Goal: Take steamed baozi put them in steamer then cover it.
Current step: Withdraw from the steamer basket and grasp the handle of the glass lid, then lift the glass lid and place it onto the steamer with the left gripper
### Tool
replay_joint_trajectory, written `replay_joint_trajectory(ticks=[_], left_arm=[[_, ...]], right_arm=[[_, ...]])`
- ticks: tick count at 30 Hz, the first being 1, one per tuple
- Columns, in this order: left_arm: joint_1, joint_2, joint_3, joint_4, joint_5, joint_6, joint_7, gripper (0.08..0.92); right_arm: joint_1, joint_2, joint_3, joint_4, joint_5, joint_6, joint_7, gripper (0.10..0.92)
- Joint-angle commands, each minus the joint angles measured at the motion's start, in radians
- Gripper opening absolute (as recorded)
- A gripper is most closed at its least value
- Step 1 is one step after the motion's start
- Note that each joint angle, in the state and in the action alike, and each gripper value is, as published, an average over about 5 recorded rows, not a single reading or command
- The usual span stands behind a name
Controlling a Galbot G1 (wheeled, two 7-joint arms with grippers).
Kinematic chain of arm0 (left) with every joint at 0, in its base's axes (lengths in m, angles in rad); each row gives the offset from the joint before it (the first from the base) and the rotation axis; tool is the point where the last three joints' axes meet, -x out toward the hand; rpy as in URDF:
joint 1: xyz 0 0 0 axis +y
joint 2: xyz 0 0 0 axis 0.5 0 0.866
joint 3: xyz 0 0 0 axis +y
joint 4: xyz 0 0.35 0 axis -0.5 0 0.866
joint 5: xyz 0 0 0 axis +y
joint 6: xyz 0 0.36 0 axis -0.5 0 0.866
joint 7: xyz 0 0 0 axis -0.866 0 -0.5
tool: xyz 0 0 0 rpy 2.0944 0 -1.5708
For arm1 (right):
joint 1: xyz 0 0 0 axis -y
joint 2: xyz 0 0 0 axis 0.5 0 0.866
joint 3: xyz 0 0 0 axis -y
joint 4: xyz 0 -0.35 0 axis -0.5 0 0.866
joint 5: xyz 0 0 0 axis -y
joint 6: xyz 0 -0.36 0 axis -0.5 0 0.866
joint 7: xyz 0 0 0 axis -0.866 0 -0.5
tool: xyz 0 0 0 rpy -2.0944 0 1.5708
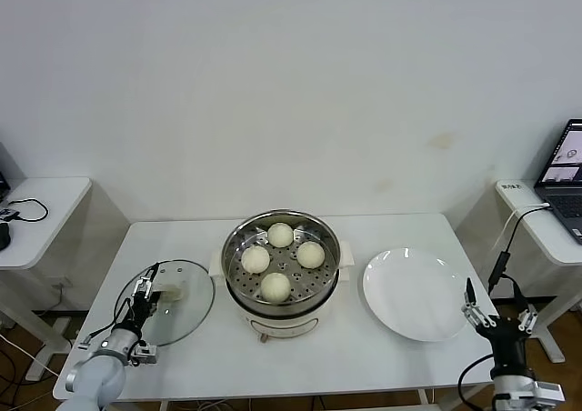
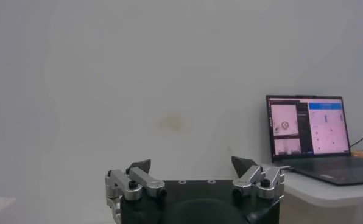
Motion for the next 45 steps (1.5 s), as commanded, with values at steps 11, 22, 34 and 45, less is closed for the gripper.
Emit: replay_joint_trajectory(ticks=[11,22,34,45], left_arm=[[-0.014,0.007,0.010,0.027,-0.009,-0.001,0.031,0.567],[0.009,0.006,-0.012,-0.013,-0.033,-0.024,-0.014,0.247],[0.211,0.010,-0.121,-0.317,-0.063,0.077,-0.010,0.132],[0.399,0.050,-0.272,-0.662,-0.239,0.287,0.199,0.132]], right_arm=[[0.006,0.009,-0.013,-0.005,-0.006,0.000,-0.001,0.823],[0.000,0.003,-0.023,0.002,-0.009,0.000,-0.001,0.823],[-0.012,-0.026,-0.041,0.038,-0.018,-0.007,-0.005,0.823],[-0.025,-0.051,-0.067,0.053,-0.050,-0.021,-0.014,0.823]])
